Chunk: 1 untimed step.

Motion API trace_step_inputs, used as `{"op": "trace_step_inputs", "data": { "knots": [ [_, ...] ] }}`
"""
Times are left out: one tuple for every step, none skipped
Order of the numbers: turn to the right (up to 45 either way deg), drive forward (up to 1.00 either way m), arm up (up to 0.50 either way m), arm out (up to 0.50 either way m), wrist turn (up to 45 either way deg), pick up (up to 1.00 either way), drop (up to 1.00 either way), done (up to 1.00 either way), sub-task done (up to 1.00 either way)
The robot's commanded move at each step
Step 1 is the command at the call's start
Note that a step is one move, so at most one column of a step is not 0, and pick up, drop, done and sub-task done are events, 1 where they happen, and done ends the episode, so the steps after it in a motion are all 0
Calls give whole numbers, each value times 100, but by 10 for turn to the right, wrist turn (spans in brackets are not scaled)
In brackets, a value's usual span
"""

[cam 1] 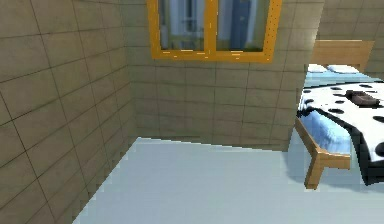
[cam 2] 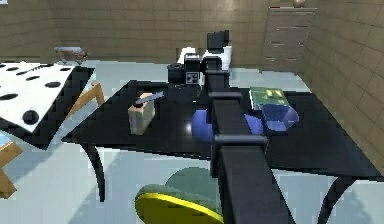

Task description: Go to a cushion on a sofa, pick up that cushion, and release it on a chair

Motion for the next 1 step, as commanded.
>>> {"op": "trace_step_inputs", "data": {
  "knots": [
    [0,0,0,0,-450,0,0,0,0]
  ]
}}
